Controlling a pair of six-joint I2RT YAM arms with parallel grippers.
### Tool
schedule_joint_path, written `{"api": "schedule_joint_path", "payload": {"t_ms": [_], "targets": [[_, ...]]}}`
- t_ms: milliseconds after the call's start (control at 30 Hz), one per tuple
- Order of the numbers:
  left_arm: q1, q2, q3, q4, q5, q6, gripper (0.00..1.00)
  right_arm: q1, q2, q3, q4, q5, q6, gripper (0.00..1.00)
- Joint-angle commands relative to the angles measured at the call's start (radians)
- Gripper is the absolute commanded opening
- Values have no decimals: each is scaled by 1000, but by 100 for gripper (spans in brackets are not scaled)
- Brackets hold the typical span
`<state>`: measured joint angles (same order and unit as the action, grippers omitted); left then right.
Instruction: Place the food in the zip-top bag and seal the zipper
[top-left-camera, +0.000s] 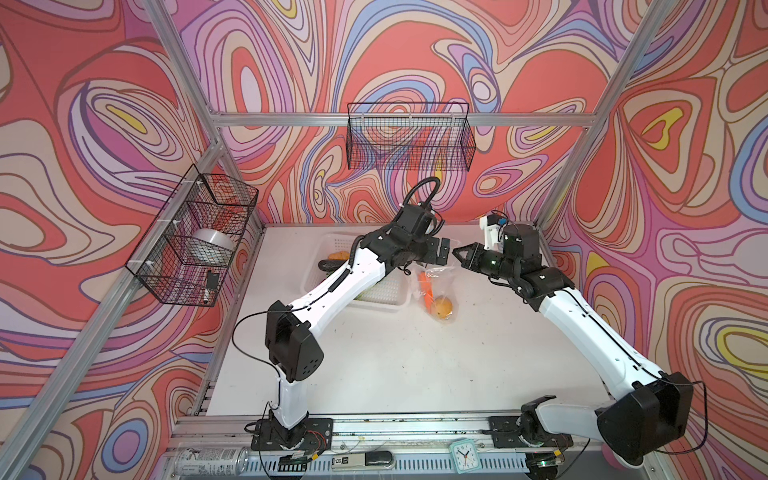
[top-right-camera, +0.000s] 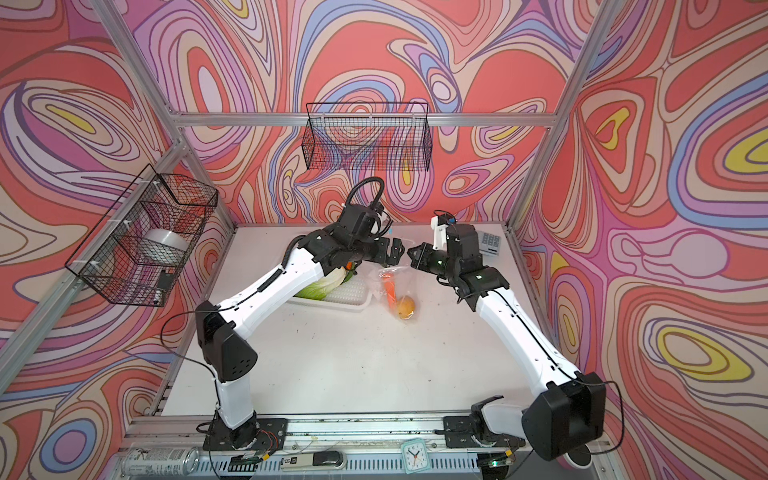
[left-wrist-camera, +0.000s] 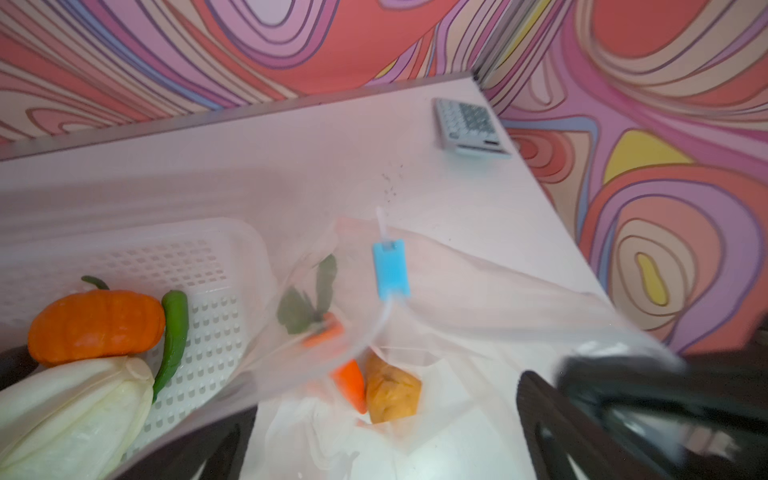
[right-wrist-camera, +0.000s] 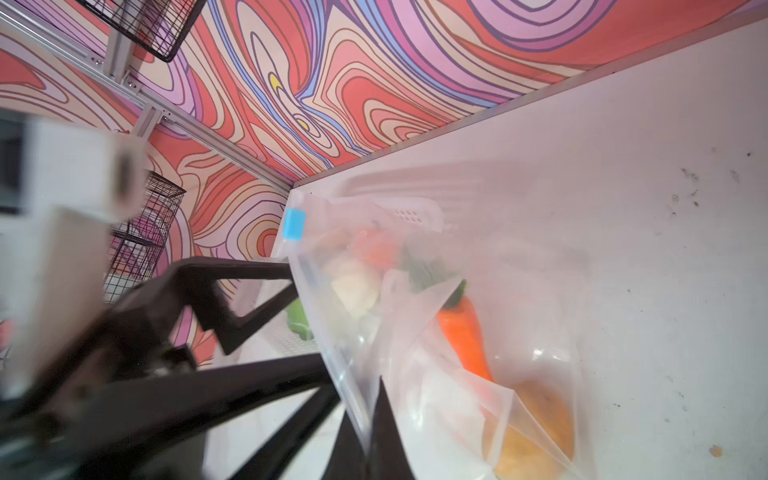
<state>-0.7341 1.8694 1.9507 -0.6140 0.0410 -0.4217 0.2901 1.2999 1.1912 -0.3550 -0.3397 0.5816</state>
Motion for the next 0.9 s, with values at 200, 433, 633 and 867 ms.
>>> {"api": "schedule_joint_path", "payload": {"t_ms": [200,433,633,867], "targets": [[69,-116,-206,231,169,-128,99,-3,13,3,7,12,4,0],[114,-228,-421,583,245,-247,100,-3,15,4,35,-8,11,0],[124,-225,-442,739,387,-367,100,-3,34,4,57,-38,20,0],[127,-213,-408,810,463,-431,100,-3,43,-1,71,-45,24,0]]}}
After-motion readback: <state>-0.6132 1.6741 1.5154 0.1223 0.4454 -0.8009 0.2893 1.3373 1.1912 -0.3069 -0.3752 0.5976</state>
